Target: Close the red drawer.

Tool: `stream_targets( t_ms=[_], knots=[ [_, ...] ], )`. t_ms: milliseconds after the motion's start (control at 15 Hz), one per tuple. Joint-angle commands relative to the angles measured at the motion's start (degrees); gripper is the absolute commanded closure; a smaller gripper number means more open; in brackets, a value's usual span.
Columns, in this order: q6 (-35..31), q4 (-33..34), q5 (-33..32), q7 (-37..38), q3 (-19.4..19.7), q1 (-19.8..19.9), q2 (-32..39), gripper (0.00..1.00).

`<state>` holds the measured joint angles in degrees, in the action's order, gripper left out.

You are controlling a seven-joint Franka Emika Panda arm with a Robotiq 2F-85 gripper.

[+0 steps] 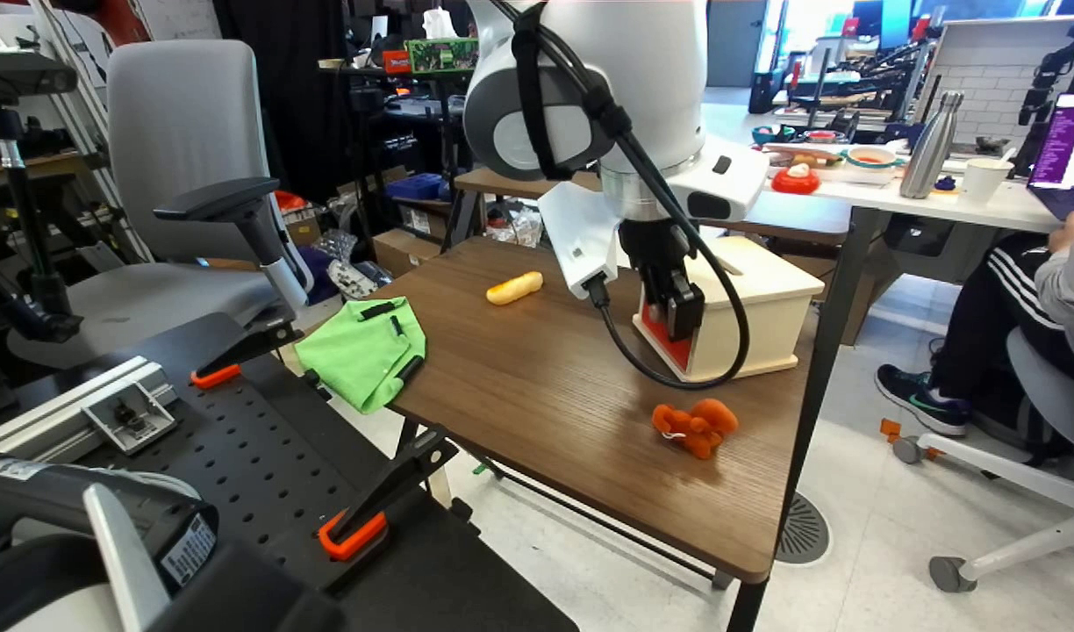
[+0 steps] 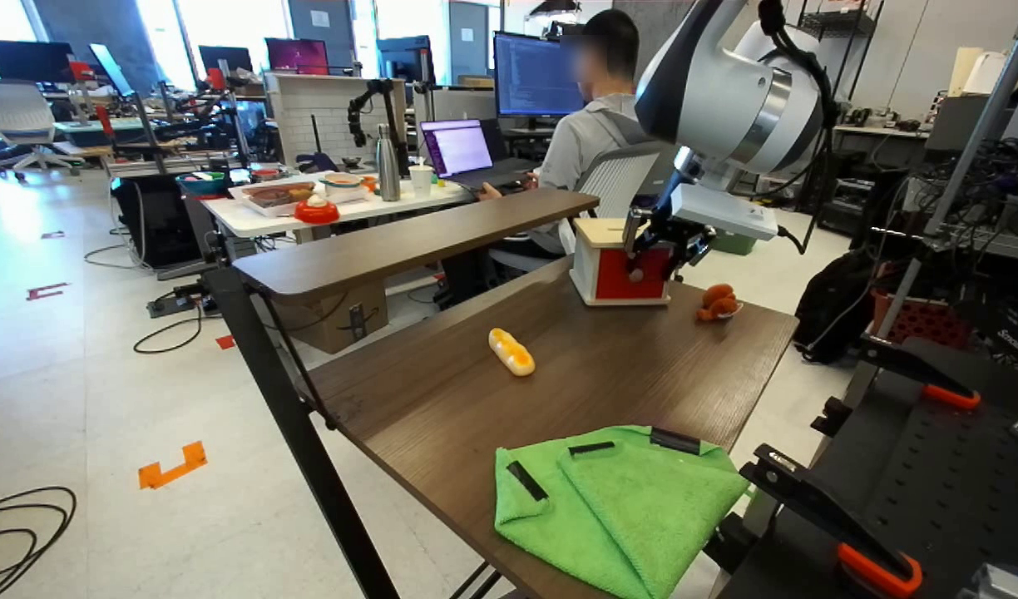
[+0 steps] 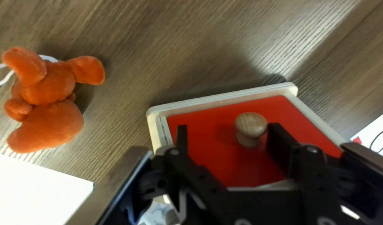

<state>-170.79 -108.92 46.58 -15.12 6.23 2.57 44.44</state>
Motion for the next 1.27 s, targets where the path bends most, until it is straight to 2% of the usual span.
stream_targets(
  t_ms=[0,67,400,600,933,1000,1200],
  knots=[
    [0.30,-1.54,-1.11,0.26,2.52,-0.51,-1.69,0.05],
    [0.30,-2.68,-1.38,0.06,3.13,-0.86,-2.12,0.00],
    [-0.14,-9.02,-2.60,-2.71,5.65,-2.28,-4.30,0.00],
    [-1.57,-16.13,-3.91,-6.09,6.17,-3.70,-7.87,0.00],
    [-4.45,-28.56,-3.29,-14.99,3.80,-3.88,-18.40,0.00],
    [-3.51,-21.99,-2.75,-11.49,4.86,-4.32,-11.51,0.00],
    [-3.54,-23.18,-2.65,-11.81,4.73,-4.36,-12.85,0.00]
  ],
)
